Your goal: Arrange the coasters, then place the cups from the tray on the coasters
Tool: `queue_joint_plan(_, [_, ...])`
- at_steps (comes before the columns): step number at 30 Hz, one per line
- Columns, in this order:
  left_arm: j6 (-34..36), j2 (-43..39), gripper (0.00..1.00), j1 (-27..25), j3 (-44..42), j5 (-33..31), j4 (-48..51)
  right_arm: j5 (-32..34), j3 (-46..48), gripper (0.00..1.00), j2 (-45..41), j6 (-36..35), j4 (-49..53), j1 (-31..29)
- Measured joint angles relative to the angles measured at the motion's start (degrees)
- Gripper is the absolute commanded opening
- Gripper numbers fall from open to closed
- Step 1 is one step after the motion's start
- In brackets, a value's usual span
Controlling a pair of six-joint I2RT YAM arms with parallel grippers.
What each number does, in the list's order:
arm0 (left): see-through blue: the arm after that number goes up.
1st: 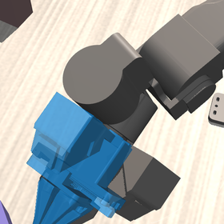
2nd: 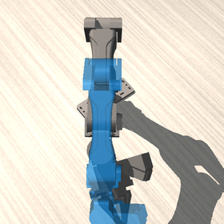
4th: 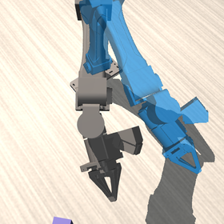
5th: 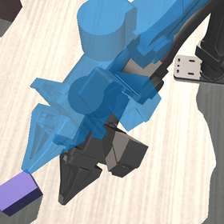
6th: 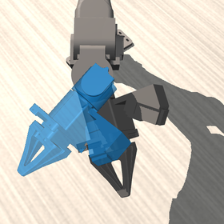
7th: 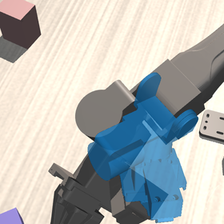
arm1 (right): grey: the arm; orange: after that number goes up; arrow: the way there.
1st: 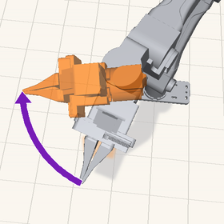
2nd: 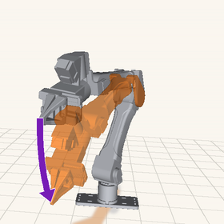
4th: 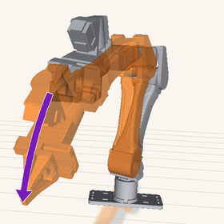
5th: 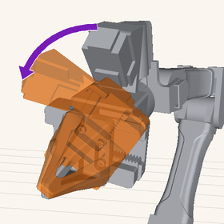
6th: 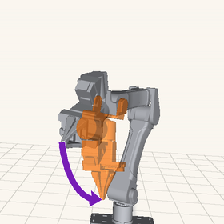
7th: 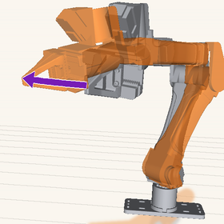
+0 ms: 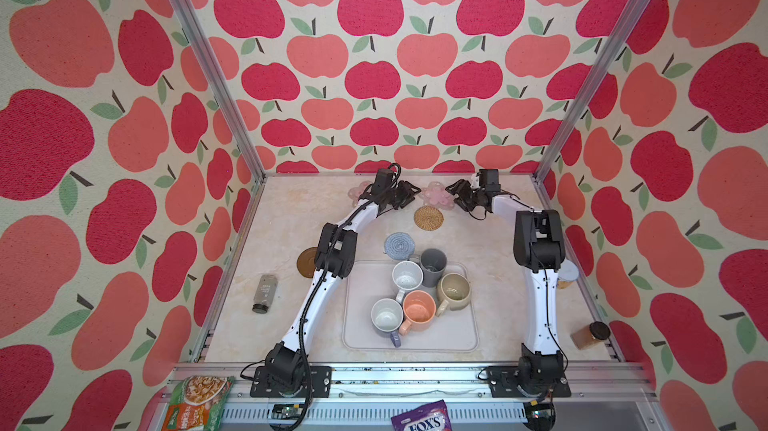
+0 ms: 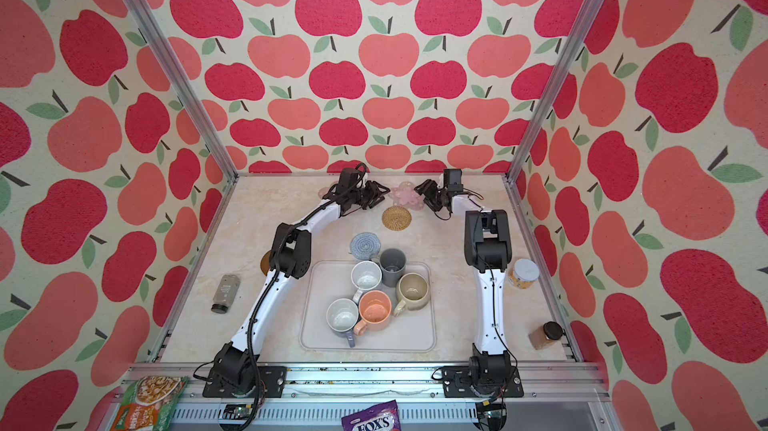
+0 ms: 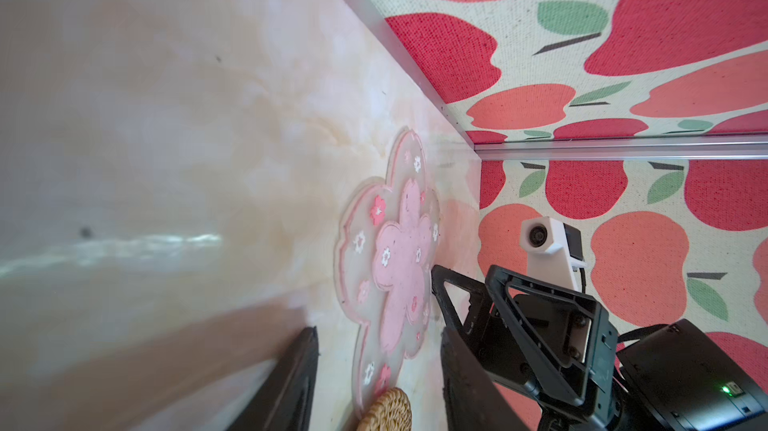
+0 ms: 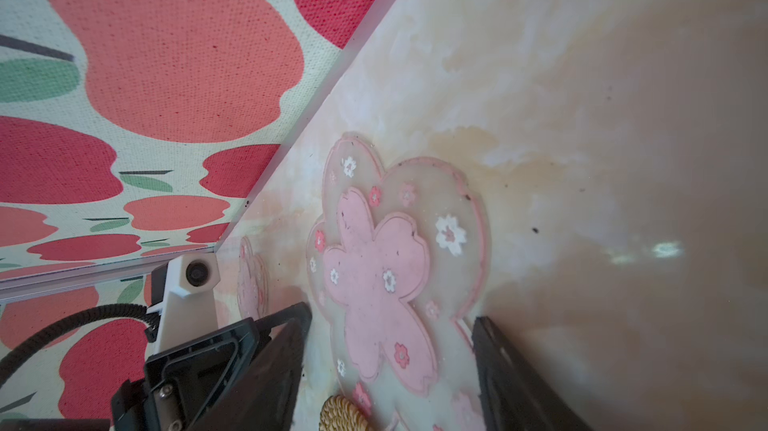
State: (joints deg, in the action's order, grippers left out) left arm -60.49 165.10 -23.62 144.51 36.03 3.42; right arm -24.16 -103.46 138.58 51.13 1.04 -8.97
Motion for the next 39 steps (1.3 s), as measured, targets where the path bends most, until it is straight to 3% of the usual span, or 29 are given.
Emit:
queue_joint_plan(26, [-4.35,4.83,0.51,-1.27,6.95,0.59,-1.57,-0.83,-1.75,0.68,1.92,3.02,-2.80,-1.46])
queue_joint_plan(33, [1.38,2.08,0.52,-0.11,3.87,3.26,0.87,-1.86,1.99,0.70,0.00,1.68,-4.98,-0.50])
queue_joint_plan(39, [5.09,-4.52,0.53,4.02,-1.84,6.80,4.31,-1.92,5.33,0.70,-2.82,0.46,-3.72,1.57])
